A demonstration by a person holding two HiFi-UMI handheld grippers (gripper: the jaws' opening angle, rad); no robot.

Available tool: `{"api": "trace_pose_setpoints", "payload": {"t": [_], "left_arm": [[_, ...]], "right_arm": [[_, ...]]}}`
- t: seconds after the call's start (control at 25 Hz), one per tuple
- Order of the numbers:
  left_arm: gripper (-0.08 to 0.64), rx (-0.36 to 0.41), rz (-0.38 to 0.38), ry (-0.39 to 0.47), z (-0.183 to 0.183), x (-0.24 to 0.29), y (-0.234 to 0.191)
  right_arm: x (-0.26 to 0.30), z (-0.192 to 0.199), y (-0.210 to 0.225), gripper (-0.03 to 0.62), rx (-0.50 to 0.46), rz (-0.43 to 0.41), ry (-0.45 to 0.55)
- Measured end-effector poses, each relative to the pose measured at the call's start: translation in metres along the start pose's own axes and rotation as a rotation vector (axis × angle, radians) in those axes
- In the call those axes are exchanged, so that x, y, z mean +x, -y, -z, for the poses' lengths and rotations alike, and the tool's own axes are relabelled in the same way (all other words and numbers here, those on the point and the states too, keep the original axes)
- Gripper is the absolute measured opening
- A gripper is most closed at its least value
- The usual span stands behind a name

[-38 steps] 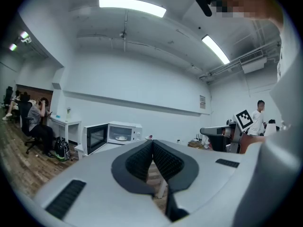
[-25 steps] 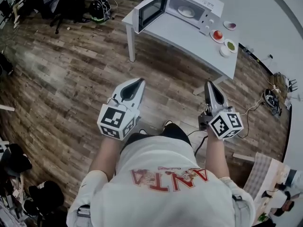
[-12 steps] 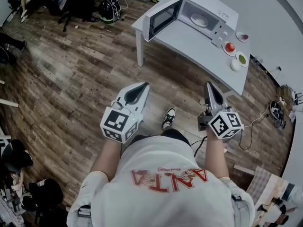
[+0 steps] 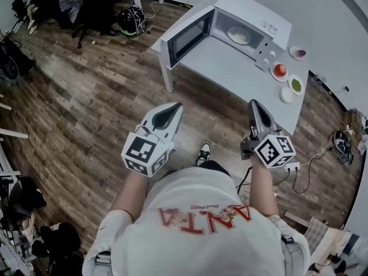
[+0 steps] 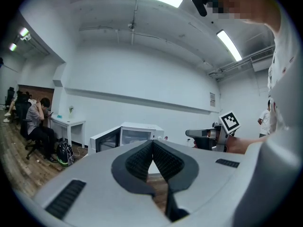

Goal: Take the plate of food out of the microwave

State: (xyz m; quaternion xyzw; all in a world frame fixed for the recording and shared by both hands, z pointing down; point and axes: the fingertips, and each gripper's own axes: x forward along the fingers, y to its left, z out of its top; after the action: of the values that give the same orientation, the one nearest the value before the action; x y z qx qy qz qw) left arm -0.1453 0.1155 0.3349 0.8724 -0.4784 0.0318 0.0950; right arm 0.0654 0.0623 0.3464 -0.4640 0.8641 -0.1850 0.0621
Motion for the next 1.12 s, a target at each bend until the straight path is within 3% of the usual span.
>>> {"api": "trace_pose_setpoints", "payload": {"t": [0.52,0.84,1.12], "left_arm": [[0.009,0.031,-0.007,-0.004,-0.034,0.176,0.004],[0.009,0.022,0.026,-0.057,-0.031,0.242,-0.01],[0.009,0.01,0.094,-0.057,-0.037,0.284,-0.043]], "right_arm": [[0.051,-0.043,0.171,0.003,0.112,0.061,0.014],[0.085,-0.04,0.214,0.003,0.164,0.082,-0.013],[0.119,-0.045,0.224,0.003,0.156,0.138,-0.018]]}}
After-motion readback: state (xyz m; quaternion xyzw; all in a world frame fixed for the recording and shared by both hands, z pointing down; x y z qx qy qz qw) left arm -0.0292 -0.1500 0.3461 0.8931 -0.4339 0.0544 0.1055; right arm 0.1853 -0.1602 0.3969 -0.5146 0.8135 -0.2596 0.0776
